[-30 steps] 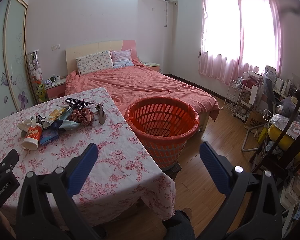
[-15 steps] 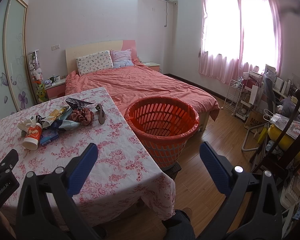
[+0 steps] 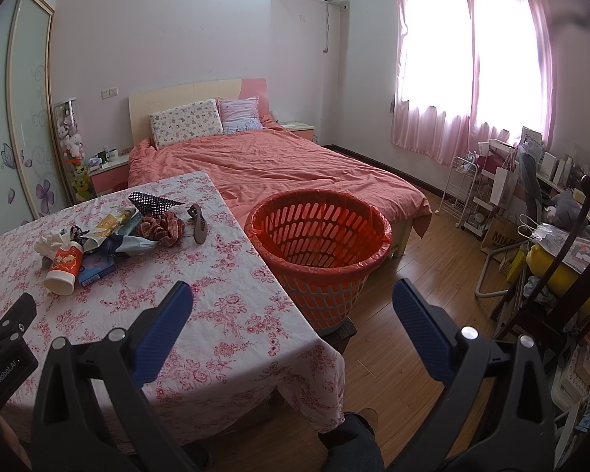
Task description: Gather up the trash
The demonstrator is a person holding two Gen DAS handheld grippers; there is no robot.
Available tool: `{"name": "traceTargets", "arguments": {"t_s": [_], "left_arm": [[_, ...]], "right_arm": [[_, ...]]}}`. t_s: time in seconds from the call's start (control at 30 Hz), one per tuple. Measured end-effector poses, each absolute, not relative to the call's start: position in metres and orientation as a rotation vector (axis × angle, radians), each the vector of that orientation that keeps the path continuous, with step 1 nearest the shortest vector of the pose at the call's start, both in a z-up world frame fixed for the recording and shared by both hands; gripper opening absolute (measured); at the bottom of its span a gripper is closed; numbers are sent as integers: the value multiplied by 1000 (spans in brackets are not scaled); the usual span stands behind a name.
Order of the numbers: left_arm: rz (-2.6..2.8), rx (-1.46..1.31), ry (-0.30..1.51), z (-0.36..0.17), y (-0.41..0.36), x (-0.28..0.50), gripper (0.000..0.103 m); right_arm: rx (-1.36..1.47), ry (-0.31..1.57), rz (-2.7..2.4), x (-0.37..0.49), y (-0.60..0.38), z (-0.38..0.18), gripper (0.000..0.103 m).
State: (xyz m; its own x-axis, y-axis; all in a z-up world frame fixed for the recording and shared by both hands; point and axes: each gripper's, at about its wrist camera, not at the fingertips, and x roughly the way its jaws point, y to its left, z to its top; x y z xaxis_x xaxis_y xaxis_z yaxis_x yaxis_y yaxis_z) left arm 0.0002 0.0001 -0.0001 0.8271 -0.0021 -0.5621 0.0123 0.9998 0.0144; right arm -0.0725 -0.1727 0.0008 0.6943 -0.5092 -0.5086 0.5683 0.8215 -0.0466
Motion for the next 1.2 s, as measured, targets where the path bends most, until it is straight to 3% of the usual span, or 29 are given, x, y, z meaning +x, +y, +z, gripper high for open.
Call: {"name": "traceTargets", "arguments": {"t_s": [1.2], "left_arm": [[-3, 10, 592, -4, -8, 1, 101]], "right_arm": [[122, 532, -601, -71, -174, 1, 99]]}}
